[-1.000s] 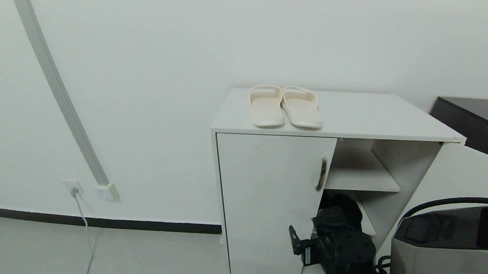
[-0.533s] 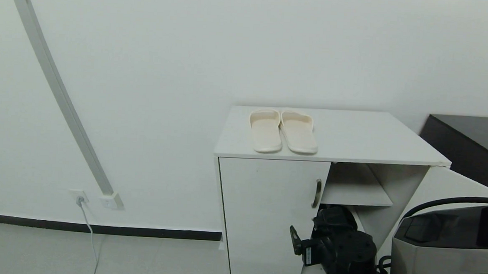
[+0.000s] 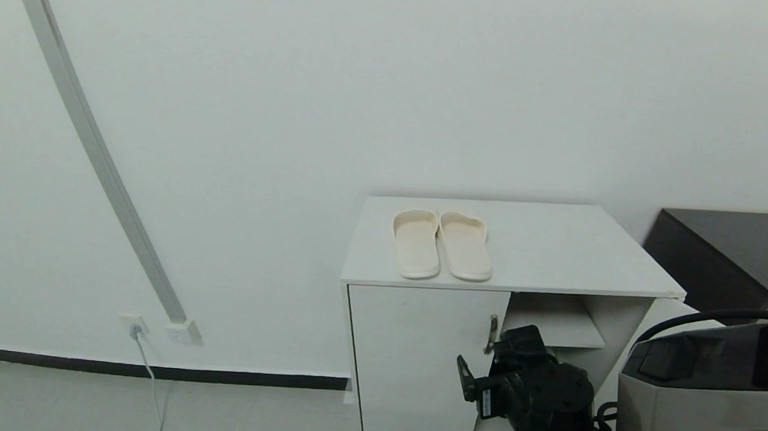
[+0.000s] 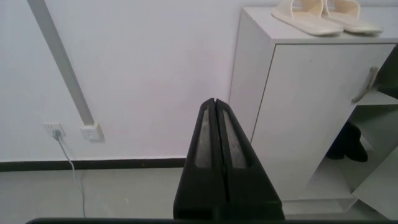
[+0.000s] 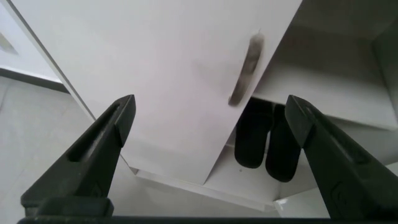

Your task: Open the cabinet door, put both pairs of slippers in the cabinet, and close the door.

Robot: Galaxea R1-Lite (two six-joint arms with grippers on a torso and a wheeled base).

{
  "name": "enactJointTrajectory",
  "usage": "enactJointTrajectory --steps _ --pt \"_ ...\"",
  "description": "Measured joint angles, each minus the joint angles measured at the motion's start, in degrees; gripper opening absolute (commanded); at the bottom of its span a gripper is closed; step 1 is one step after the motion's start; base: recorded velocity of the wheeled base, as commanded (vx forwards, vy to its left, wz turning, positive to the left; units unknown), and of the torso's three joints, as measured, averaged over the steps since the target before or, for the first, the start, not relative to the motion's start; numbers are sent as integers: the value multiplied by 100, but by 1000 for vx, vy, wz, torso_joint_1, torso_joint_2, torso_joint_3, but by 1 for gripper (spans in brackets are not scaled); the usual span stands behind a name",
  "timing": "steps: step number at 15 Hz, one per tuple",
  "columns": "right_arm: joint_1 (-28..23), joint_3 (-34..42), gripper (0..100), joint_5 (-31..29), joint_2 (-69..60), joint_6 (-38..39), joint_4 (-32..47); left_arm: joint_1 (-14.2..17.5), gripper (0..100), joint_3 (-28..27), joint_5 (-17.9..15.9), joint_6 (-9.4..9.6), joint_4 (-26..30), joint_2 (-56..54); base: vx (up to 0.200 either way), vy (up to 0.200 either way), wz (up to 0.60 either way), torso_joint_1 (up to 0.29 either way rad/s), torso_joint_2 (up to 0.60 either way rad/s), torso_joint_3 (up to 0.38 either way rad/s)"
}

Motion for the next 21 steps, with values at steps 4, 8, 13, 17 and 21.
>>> enactJointTrajectory --steps 4,8,13,17,21 --pt "0 20 100 0 -20 0 2 0 0 0 0 0 0 0 0 0 0 198 -442 -246" --pt "0 44 100 -2 -46 -9 -2 0 0 0 -1 1 0 0 0 0 0 172 -371 -200" --pt "2 121 100 13 -61 -23 2 0 0 0 0 1 -2 0 0 0 0 123 -258 -132" --pt "6 -358 100 163 -94 -323 101 0 0 0 2 1 0 0 0 0 0 0 0 0" --pt "-44 -1938 100 202 -490 32 2912 0 0 0 -4 9 0 0 0 0 0 0 0 0"
